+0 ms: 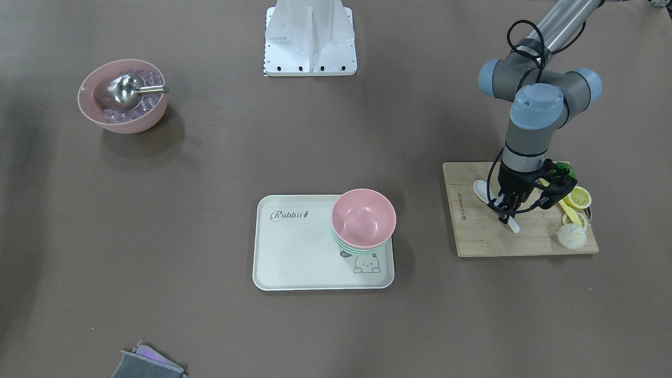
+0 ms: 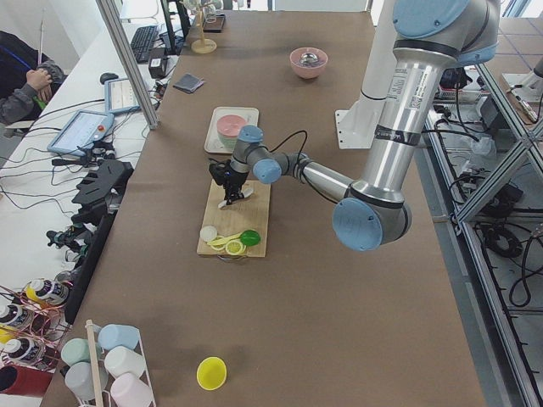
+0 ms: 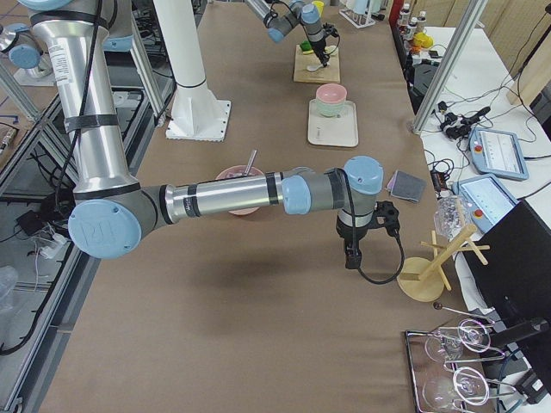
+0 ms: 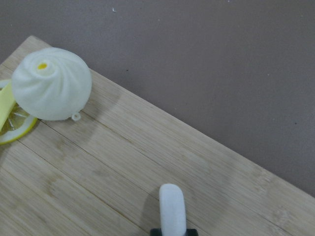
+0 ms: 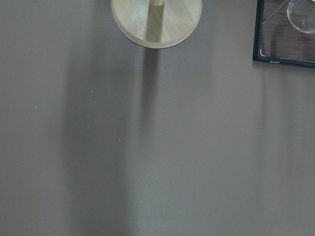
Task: Stack pink bowl on green and place spoon
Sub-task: 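Grasp the small white spoon on the cutting board with the left gripper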
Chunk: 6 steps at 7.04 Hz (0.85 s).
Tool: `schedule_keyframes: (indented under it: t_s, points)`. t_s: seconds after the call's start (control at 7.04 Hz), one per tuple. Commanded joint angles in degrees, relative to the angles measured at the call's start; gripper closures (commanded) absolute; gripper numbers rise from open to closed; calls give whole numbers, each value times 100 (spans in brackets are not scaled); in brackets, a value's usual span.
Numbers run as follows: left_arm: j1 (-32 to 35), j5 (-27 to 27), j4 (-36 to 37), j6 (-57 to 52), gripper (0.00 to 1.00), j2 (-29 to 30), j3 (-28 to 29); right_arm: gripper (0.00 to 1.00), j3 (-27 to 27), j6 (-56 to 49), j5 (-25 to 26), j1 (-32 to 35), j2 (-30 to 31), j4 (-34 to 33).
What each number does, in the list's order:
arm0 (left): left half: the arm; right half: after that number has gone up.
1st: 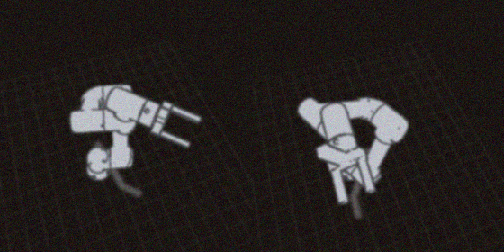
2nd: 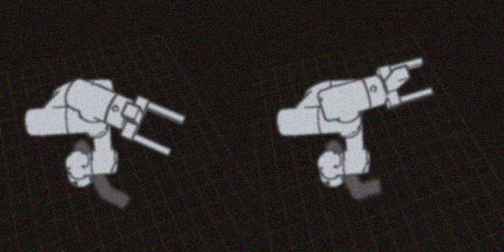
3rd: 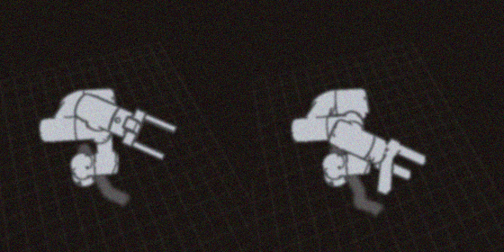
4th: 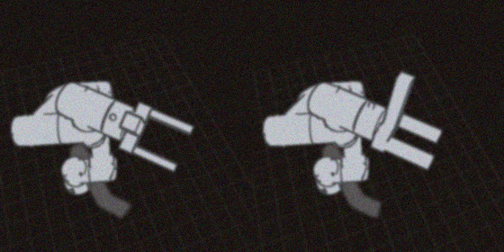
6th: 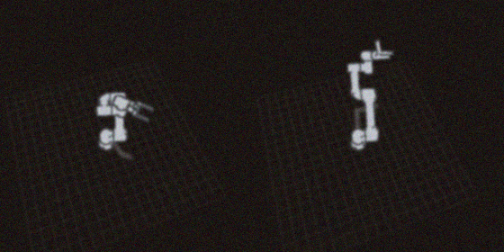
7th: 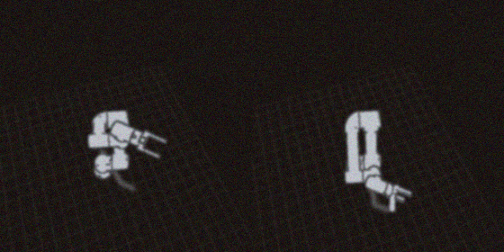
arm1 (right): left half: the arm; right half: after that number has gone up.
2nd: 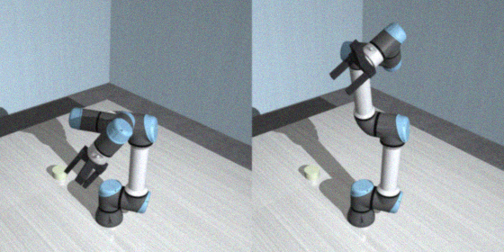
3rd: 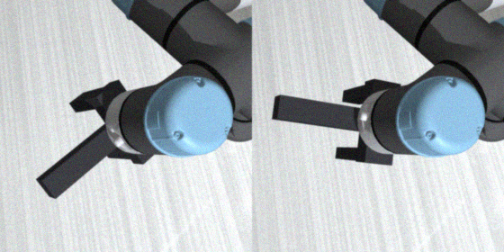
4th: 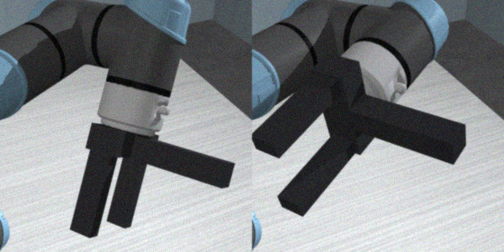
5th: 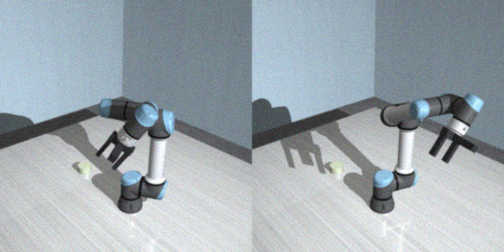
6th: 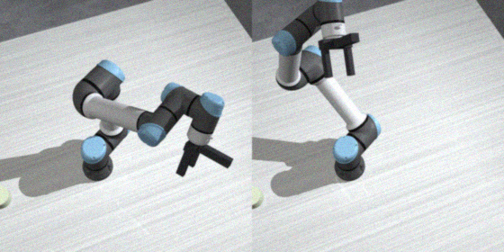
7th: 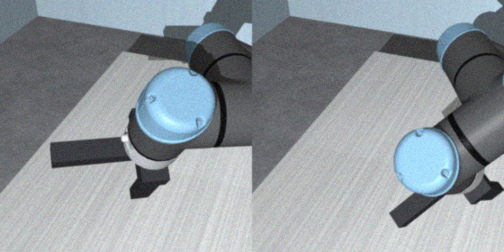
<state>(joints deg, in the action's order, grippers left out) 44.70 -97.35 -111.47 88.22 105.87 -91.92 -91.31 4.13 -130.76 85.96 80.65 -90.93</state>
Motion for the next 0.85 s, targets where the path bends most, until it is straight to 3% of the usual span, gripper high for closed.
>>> schedule_keyframes:
  t_s: [0.0,0.28,0.43,0.71]
  points:
    - [12,-47,63,45,100,65,-430,0,-1,0,7,0,108,23]
    - [73,-20,429,475,100,624,-441,0,-88,-87,698,-9,344,14]
    - [117,6,1390,485,100,1280,-441,0,-97,-419,605,0,589,23]
    - [126,50,1917,687,100,2101,-180,0,-97,-545,508,9,872,14]
